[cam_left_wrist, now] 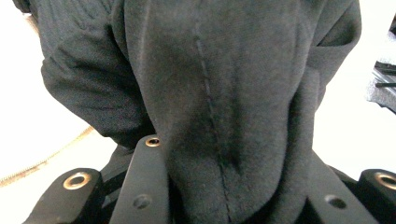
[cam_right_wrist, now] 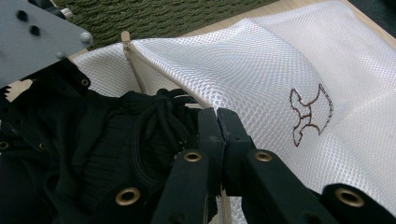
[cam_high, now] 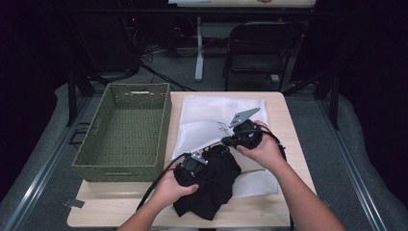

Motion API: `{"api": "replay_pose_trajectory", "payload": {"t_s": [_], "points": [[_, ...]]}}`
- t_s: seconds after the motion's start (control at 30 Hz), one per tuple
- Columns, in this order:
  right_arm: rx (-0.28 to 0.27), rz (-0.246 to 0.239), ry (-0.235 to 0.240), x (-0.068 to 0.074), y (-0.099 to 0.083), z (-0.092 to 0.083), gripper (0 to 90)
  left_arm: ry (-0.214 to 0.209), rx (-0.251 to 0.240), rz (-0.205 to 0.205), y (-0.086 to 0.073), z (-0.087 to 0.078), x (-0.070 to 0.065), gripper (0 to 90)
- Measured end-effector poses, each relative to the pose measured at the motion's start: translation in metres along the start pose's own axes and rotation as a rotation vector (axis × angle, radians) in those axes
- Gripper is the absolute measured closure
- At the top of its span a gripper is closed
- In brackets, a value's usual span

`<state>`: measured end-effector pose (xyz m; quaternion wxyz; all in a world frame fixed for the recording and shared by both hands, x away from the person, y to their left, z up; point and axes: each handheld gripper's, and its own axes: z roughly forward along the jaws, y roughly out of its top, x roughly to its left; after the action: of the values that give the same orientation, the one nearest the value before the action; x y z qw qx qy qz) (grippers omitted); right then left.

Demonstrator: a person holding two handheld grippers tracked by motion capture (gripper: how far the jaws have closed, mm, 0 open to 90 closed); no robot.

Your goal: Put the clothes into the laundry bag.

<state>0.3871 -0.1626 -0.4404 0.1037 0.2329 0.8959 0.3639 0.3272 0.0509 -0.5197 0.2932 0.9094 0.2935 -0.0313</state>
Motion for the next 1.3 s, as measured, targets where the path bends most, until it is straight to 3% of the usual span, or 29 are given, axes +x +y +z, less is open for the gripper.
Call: {"api": "replay_pose_trajectory", "payload": {"t_s": [1.3], "points": [[-0.004, -0.023, 0.009, 0.007, 0.001, -0.001, 89.3, 0.014, -0.036, -0.089, 0.021, 0.009, 0.015, 69.6]]}}
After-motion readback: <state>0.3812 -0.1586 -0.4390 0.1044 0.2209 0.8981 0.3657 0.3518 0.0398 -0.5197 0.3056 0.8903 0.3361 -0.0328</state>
